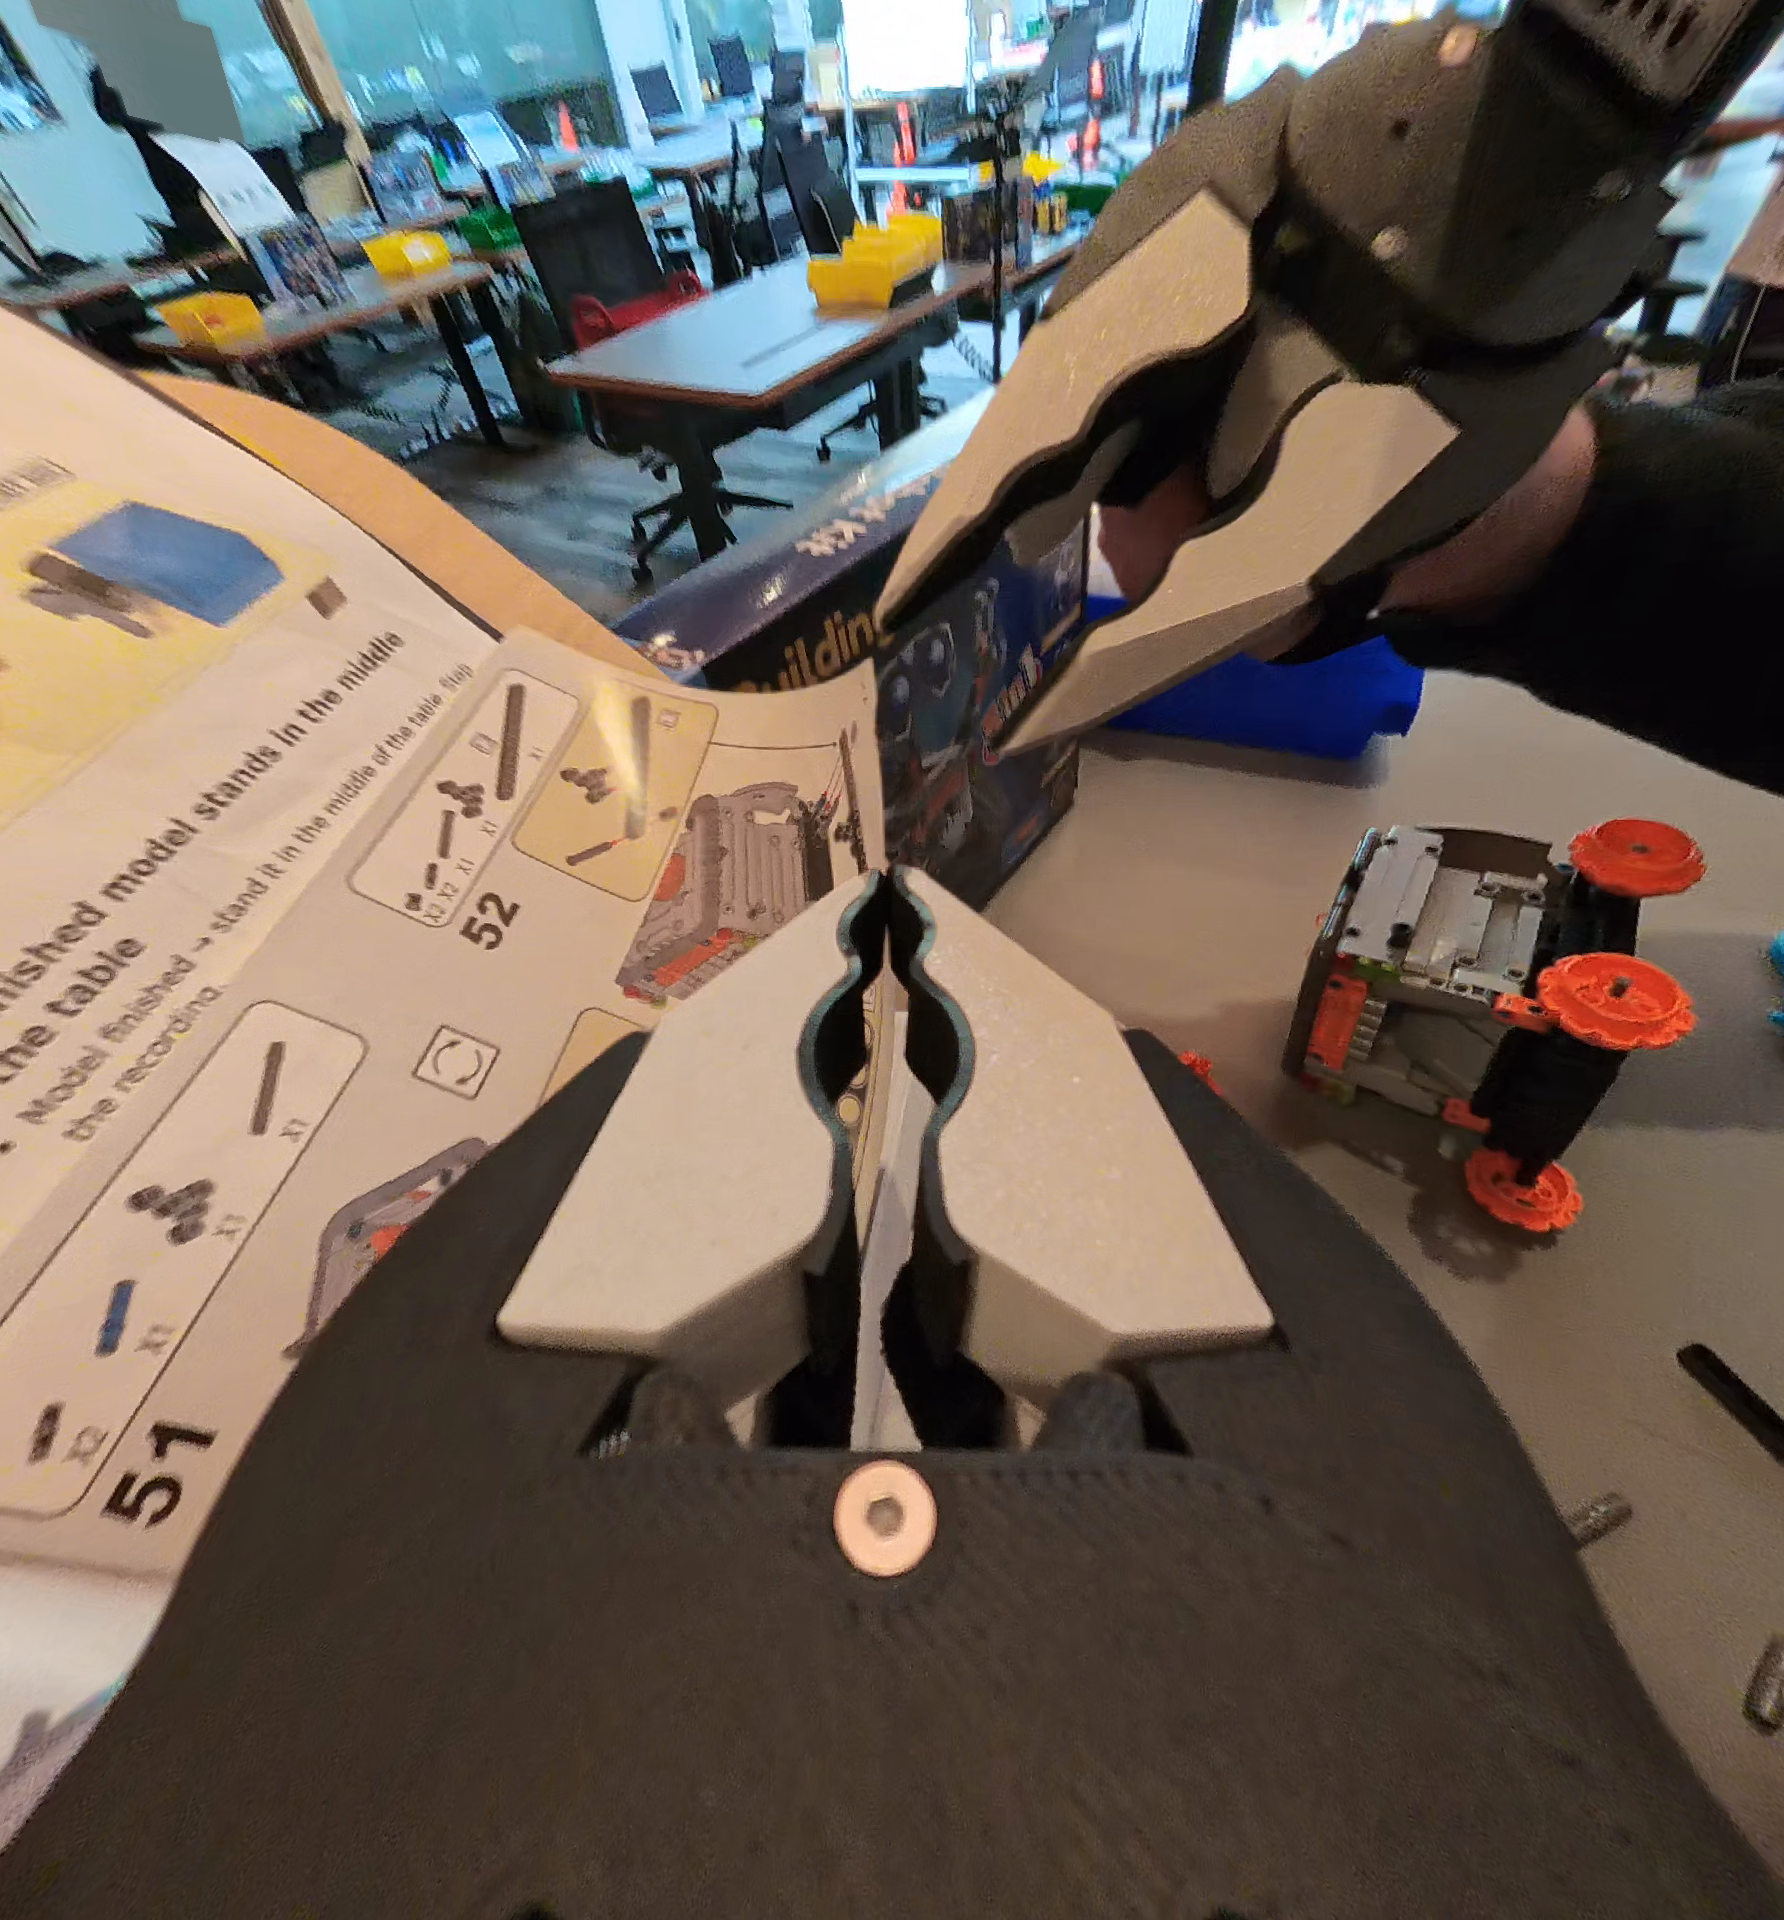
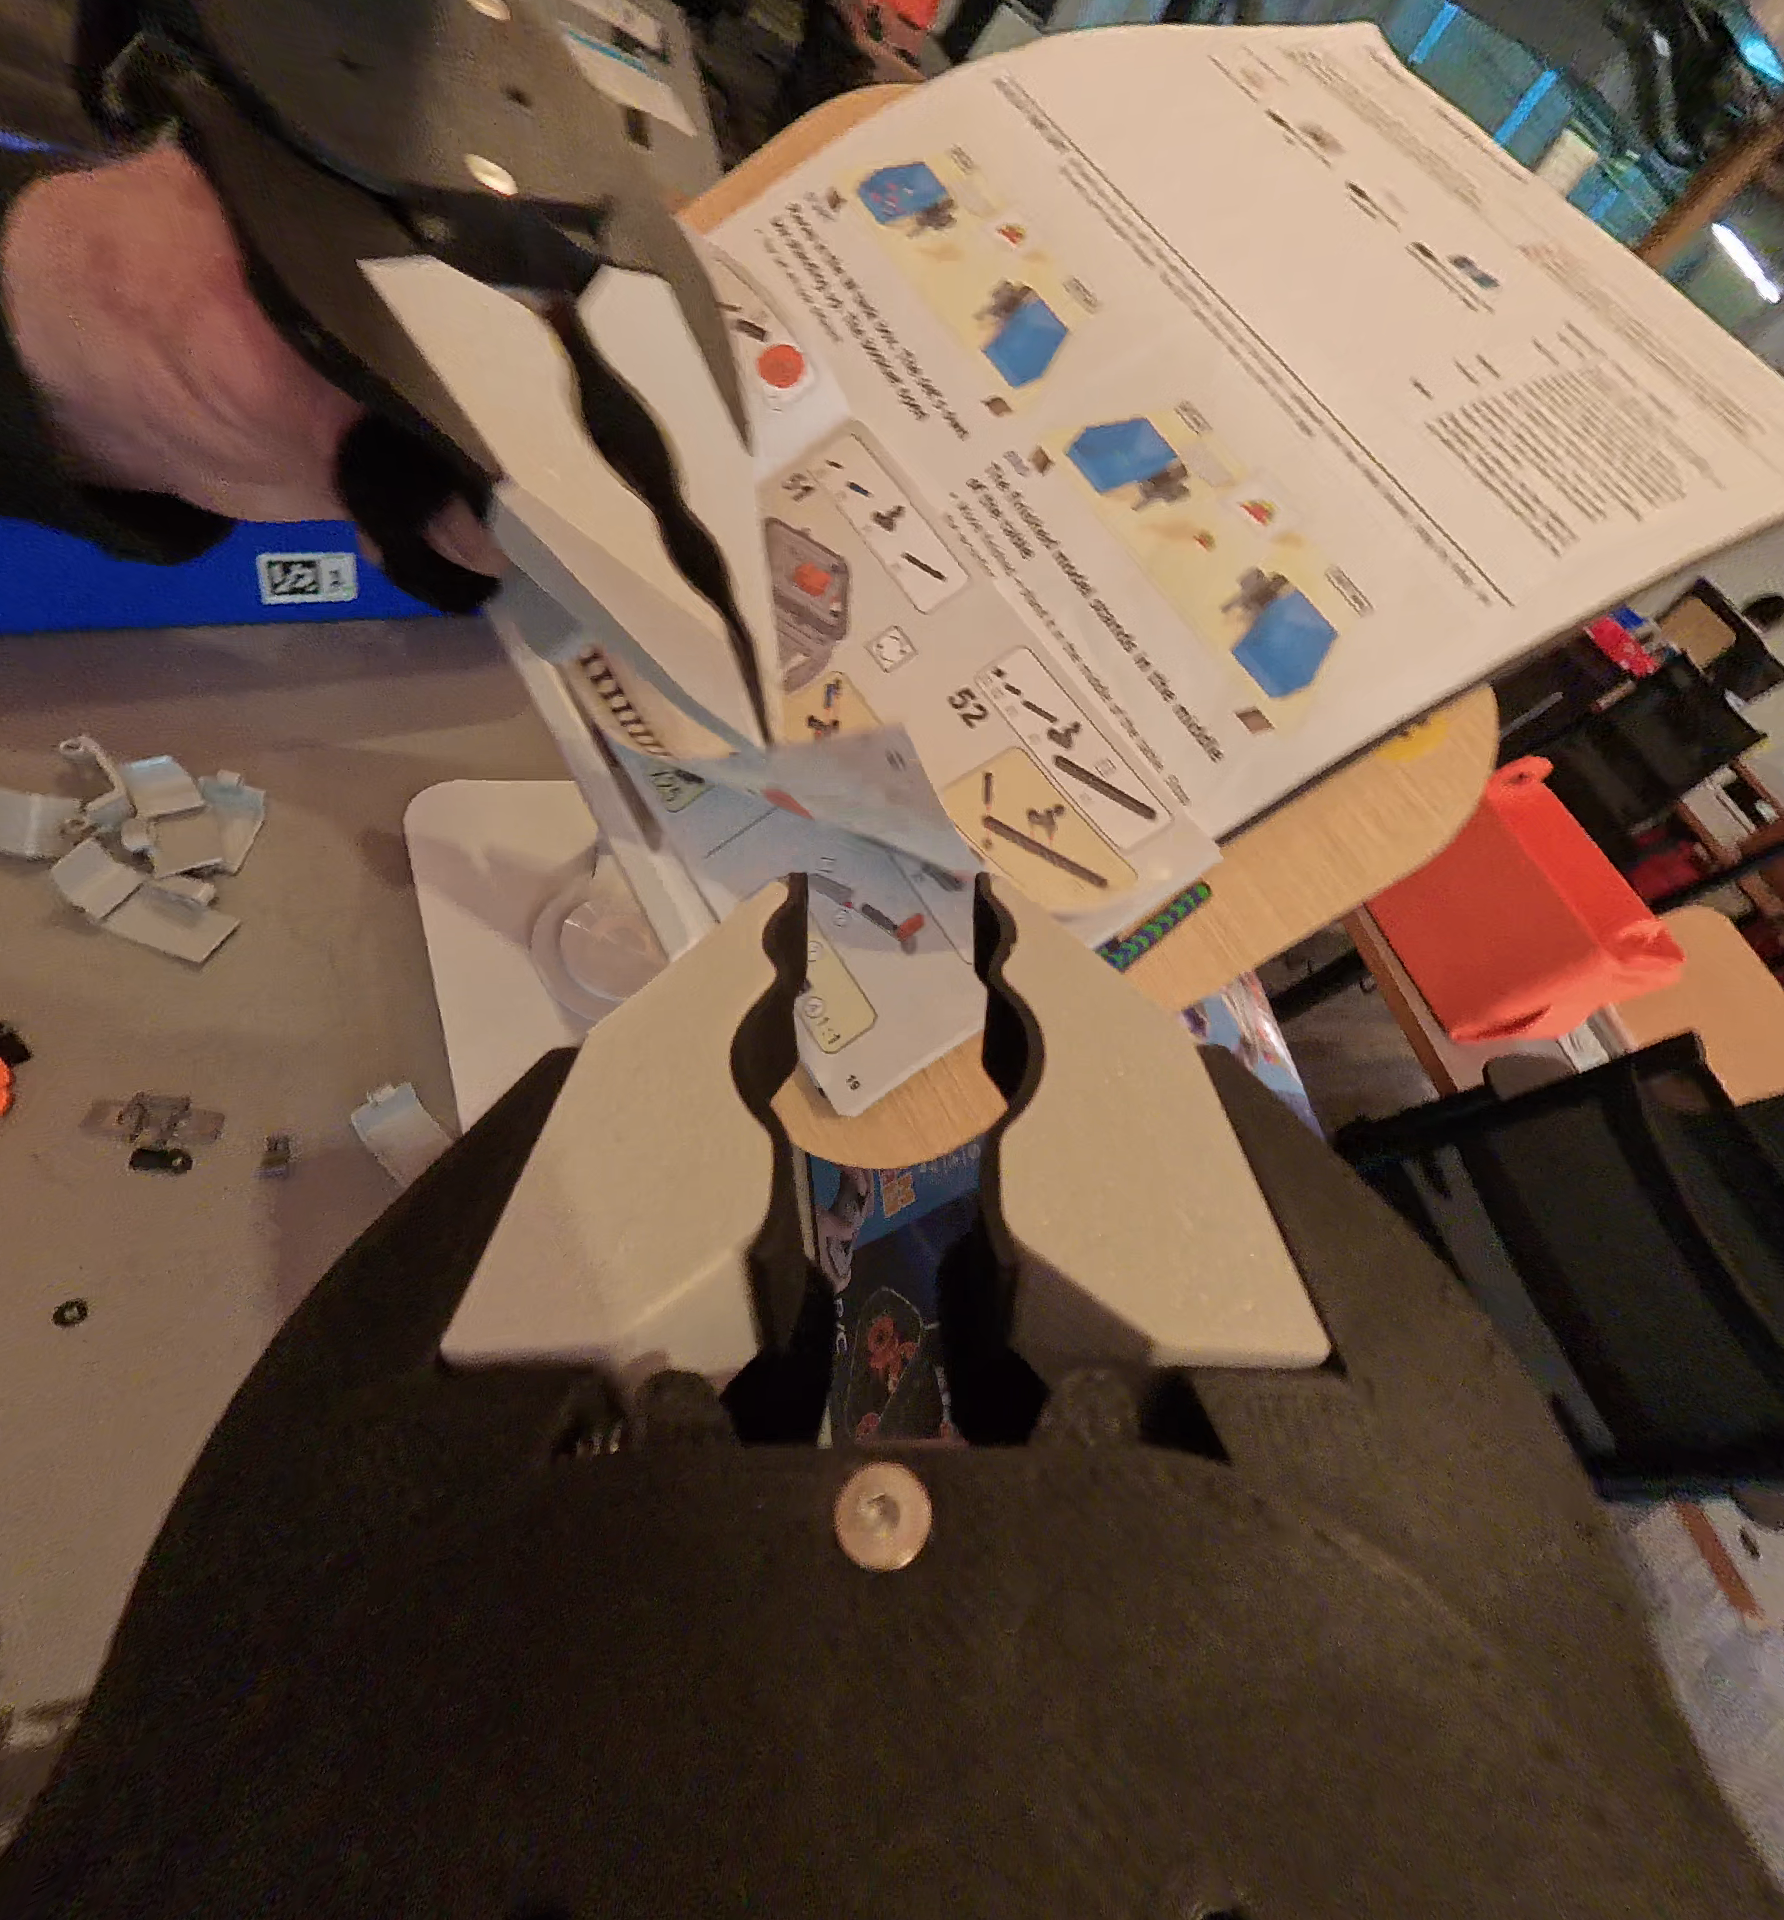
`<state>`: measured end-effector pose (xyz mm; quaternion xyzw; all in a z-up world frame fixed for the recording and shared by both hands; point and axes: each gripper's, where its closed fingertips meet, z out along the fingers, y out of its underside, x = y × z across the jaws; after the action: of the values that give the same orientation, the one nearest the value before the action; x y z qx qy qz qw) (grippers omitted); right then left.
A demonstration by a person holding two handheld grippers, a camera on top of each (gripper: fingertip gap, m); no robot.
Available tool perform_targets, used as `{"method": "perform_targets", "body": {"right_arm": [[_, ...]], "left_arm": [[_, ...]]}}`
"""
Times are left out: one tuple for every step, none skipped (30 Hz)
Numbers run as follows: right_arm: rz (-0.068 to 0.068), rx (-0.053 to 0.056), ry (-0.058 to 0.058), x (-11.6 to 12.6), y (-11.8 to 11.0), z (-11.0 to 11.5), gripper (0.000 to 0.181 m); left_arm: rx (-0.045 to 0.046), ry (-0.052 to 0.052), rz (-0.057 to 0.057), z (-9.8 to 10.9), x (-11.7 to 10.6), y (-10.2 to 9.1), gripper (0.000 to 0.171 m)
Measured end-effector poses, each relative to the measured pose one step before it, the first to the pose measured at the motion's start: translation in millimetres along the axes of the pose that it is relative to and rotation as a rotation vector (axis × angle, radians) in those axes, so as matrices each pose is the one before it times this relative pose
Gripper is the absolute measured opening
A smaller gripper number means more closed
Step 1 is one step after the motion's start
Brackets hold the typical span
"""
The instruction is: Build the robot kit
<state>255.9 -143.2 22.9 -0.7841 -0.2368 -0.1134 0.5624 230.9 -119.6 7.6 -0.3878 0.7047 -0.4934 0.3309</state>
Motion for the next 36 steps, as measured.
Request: {"method": "perform_targets", "body": {"right_arm": [[0.0271,0.0003,0.0121,2.96,1.43,-0.3,0.029],[0.0298,-0.0058,-0.0141,-1.23,1.55,1.77,0.027],[0.0281,-0.0138,-0.0286,-3.98,1.8,4.21,0.024],[0.0242,-0.0142,-0.0214,-3.87,0.89,6.5,0.024],[0.0185,-0.0103,-0.026,-5.65,-1.19,8.39,0.025],[0.0086,0.004,-0.0261,-7.14,-4.76,9.13,0.023],[0.0007,0.0134,-0.0153,-6.61,-7.13,9.85,0.019],[-0.0009,0.0117,-0.0078,-5.55,-7.61,10.79,0.016],[0.0016,0.0135,-0.008,-5.5,-7.84,11.59,0.015],[-0.0043,0.0101,-0.0194,-7.33,-7.2,11.71,0.014],[-0.0165,0.0026,-0.009,-6.03,-6.43,11.07,0.01],[-0.026,0.0018,0.0024,-4.44,-6.25,9.8,0.009],[-0.0255,0.0022,-0.0075,-5.22,-5.87,8.9,0.009],[-0.0116,-0.0002,-0.017,-5.71,-4.83,8.55,0.009],[-0.0008,-0.0017,-0.0136,-4.44,-3.72,8.06,0.007],[-0.0043,-0.0028,-0.0134,-4.28,-2.91,7.62,0.006],[-0.0086,-0.0065,-0.0127,-3.86,-1.68,7.2,0.006],[-0.007,-0.0098,-0.0091,-2.88,-0.48,6.87,0.006],[-0.0015,-0.0112,-0.0086,-2.27,0.32,6.53,0.005],[0.0056,-0.0131,-0.0097,-1.88,0.89,5.4,0.005],[0.0107,-0.0062,-0.0008,-0.44,-0.38,3.54,0.006],[0.0069,0.004,-0.0047,-1.31,-2.17,1.36,0.008],[0.0014,0.0025,-0.0057,-2.28,-2.31,0.02,0.012],[-0.0058,-0.0056,-0.0077,-3.6,-0.97,-0.58,0.016],[-0.0148,-0.0125,-0.0249,-7.02,0.58,-0.18,0.02],[-0.0207,-0.0174,-0.0287,-8.53,1.78,0.77,0.024],[-0.0254,-0.0195,-0.0085,-6.69,1.9,1.74,0.026],[-0.0353,-0.0241,-0.0059,-7.76,1.97,2.71,0.028],[-0.038,-0.0292,0.0043,-6.91,2.01,3.38,0.031],[-0.0317,-0.0212,0.0124,-4.89,0.79,3.59,0.03],[-0.024,-0.0101,0.0034,-5.29,-0.37,4.15,0.028],[-0.0172,-0.0088,0.0078,-3.4,-0.21,4.95,0.027],[-0.0108,-0.0104,0.0177,-0.62,0.9,5.46,0.028],[-0.0024,-0.0092,0.0134,-0.23,1.22,5.79,0.028],[0.0028,-0.004,-0.002,-2.36,0.14,5.82,0.028],[-0.0028,-0.0035,0.0023,-2.02,-0.07,5.64,0.028]], "left_arm": [[0.02696,-0.0042,-0.0076,-5.89,0.17,-4.16,0.0],[0.03454,0.0019,-0.0138,-6.67,1.18,-5.38,0.0],[0.03595,-0.0015,-0.0127,-7.63,1.35,-5.68,0.0],[0.02328,-0.0058,-0.0106,-8.16,1.13,-3.6,0.0],[0.02366,-0.0063,-0.0124,-8.83,1.04,-2.92,0.0],[0.02957,-0.0114,-0.0169,-9.82,0.31,-3.16,0.0],[0.02932,-0.0111,-0.0162,-10.71,0.17,-2.96,0.0],[0.02447,-0.009,-0.0162,-11.38,0.05,-2.21,0.0],[0.02964,-0.0168,-0.0147,-12.0,-1.19,-2.98,0.0],[0.02517,-0.0193,-0.0125,-12.34,-1.72,-2.75,0.0],[0.01094,-0.0046,-0.0125,-11.9,0.04,-1.04,0.0],[0.00732,-0.0149,-0.0189,-11.6,-2.04,-0.12,0.0],[0.02214,-0.0236,-0.0227,-11.39,-3.92,-1.76,0.011],[0.00754,-0.0053,-0.0236,-9.4,-2.03,-0.15,0.036],[-0.02406,-0.0066,-0.0198,-7.32,-2.89,3.99,0.05],[-0.02101,-0.0151,-0.0063,-6.36,-4.25,3.46,0.062],[-0.01054,-0.009,0.0023,-5.79,-3.28,2.21,0.064],[-0.00975,-0.002,-0.0085,-4.97,-3.24,2.3,0.058],[-0.00737,0.0177,-0.0169,-4.08,-1.23,1.92,0.041],[0.00266,0.0001,-0.0151,-4.19,-3.8,0.42,0.019],[0.00491,-0.0235,-0.0161,-4.56,-7.44,-0.41,0.01],[-0.00044,0.0002,-0.0128,-4.51,-3.9,0.1,0.004],[-0.00802,-0.0124,-0.0086,-4.24,-5.34,1.0,0.0],[-0.00743,-0.0357,-0.0017,-4.1,-8.77,1.08,0.0],[-0.01612,-0.0131,-0.0054,-2.63,-6.19,2.12,0.0],[-0.015,0.004,-0.0031,-1.68,-3.51,1.68,0.0],[-0.00973,-0.0218,0.004,-1.06,-6.86,0.98,0.0],[-0.02325,-0.0223,0.0025,0.41,-7.9,2.97,0.0],[-0.01639,-0.0081,0.0025,1.07,-6.47,1.75,0.0],[-0.00317,0.0017,-0.0045,1.0,-5.2,-0.59,0.0],[-0.00757,0.0036,-0.0126,1.95,-5.02,0.25,0.0],[-0.01761,-0.007,-0.0137,2.15,-6.58,1.76,0.0],[-0.01165,-0.0051,0.0017,1.03,-4.57,0.22,0.0],[-0.00903,-0.0044,0.0094,0.71,-2.96,-0.39,0.0],[-0.0116,-0.0123,0.0062,1.42,-3.91,0.28,0.0],[0.00054,-0.0121,0.014,2.4,-3.68,-0.36,0.0]]}}
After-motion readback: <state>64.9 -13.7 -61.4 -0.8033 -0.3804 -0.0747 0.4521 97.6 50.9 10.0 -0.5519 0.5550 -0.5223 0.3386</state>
